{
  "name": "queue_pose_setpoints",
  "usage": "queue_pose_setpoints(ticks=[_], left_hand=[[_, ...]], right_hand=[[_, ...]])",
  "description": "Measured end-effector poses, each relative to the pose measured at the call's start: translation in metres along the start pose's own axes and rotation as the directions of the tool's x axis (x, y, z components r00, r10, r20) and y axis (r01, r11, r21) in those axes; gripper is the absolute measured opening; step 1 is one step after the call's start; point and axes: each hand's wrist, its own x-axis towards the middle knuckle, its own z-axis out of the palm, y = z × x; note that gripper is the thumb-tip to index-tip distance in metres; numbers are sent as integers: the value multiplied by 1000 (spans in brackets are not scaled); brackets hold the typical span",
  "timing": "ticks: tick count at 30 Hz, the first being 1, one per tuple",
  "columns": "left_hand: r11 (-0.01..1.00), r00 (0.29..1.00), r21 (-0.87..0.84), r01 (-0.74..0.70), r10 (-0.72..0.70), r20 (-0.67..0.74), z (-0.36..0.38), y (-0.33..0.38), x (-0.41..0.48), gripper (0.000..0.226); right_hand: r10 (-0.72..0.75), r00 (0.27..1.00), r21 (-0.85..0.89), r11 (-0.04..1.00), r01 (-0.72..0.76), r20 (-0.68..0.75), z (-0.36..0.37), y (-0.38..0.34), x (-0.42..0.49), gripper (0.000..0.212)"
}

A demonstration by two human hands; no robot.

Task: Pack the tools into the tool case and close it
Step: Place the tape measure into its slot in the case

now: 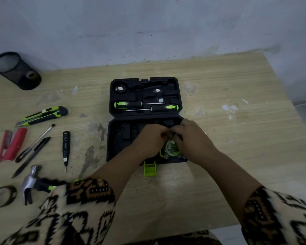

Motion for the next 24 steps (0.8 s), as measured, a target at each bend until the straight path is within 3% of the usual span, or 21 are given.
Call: queue_pose_setpoints(ticks=[5,10,18,24], left_hand=[[988,994,-129,87,-95,-52,-4,-6,-9,17],[999,999,-30,41,-40,28,-8,-8,-16,16],[999,998,-25,43,-42,47,-4,-7,-13,18],[999,999,-31,45,-44,28,-6,-6,-10,14]], right_hand=[[-7,993,-231,972,35,122,-1,4,-1,18],[11,993,-303,953,25,118,-6,2,-7,20],[121,981,-312,948,-68,152,-10,-1,-6,20],[129,988,-201,973,-109,85,-13,0,4,22]])
